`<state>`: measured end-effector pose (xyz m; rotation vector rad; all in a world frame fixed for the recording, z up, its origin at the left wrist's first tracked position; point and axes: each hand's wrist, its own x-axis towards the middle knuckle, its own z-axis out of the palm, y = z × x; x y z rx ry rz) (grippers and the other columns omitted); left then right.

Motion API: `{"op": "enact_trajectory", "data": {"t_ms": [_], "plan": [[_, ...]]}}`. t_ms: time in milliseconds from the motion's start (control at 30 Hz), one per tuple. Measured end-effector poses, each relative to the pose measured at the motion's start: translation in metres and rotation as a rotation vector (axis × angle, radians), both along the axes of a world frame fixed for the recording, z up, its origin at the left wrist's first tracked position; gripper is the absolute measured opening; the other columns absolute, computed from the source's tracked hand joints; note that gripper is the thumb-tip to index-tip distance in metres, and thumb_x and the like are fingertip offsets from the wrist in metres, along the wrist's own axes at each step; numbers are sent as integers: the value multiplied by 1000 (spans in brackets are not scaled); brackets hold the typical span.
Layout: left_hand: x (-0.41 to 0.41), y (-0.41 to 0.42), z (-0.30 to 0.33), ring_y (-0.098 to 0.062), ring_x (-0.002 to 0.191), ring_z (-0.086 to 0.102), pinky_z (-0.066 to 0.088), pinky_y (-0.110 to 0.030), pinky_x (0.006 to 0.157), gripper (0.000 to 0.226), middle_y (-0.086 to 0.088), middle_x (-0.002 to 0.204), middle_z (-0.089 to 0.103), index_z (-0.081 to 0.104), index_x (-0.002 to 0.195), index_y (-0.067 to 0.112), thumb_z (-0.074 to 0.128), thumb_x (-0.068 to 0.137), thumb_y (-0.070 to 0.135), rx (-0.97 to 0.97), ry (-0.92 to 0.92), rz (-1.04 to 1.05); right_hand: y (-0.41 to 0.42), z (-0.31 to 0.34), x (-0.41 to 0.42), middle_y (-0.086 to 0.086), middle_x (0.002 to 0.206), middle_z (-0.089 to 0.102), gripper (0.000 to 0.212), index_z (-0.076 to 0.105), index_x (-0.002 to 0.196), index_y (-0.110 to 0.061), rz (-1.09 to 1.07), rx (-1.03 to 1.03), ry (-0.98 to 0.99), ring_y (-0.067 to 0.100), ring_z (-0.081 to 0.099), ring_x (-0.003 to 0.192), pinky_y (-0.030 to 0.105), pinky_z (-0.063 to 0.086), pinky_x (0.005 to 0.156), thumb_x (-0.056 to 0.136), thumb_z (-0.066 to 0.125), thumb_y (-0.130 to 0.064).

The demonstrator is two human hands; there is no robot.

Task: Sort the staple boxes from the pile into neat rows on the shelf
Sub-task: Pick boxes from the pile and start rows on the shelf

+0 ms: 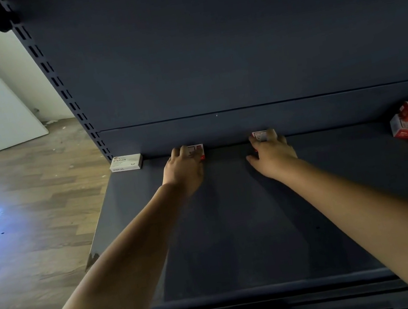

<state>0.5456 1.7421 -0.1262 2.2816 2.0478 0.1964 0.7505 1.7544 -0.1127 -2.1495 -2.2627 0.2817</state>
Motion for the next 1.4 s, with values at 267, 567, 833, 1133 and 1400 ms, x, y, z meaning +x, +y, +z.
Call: {"op": "enact_trajectory", "data": {"t_ms": [267, 567, 833, 1133, 1400], "plan": [[11, -1, 1, -29, 129, 26, 40, -39, 94, 47, -11, 135, 35, 36, 141, 22, 39, 96, 34, -12, -38, -40, 1, -3, 17, 11, 148, 14, 60, 18, 147, -28, 9, 29, 18, 34, 28, 127, 42, 39, 99, 95, 42, -44], [15, 3, -1, -29, 130, 26, 41, -41, 94, 49, -12, 134, 36, 37, 141, 21, 40, 95, 38, -21, -55, -33, 2, -6, 27, 9, 148, 15, 59, 21, 147, -29, 13, 54, 1, 33, 29, 127, 44, 40, 99, 94, 42, -45], [18, 2, -2, -29, 129, 27, 40, -40, 95, 49, -11, 134, 36, 38, 140, 21, 42, 95, 39, -10, -79, -26, 4, -7, 37, 9, 147, 18, 56, 25, 146, -28, -16, 79, 7, 33, 30, 127, 43, 39, 100, 95, 42, -44], [29, 1, -3, -28, 129, 27, 40, -38, 95, 48, -10, 134, 35, 39, 139, 23, 41, 95, 40, 12, -73, -43, 3, -7, 49, 10, 148, 18, 54, 25, 146, -28, -31, 89, 5, 34, 30, 127, 43, 37, 103, 96, 40, -42], [39, 3, -4, -28, 128, 28, 40, -39, 95, 49, -11, 134, 35, 37, 141, 22, 40, 95, 40, 11, -68, -52, 4, -8, 57, 9, 148, 18, 53, 26, 145, -30, -53, 93, -10, 33, 30, 126, 45, 34, 102, 96, 41, -42]]}}
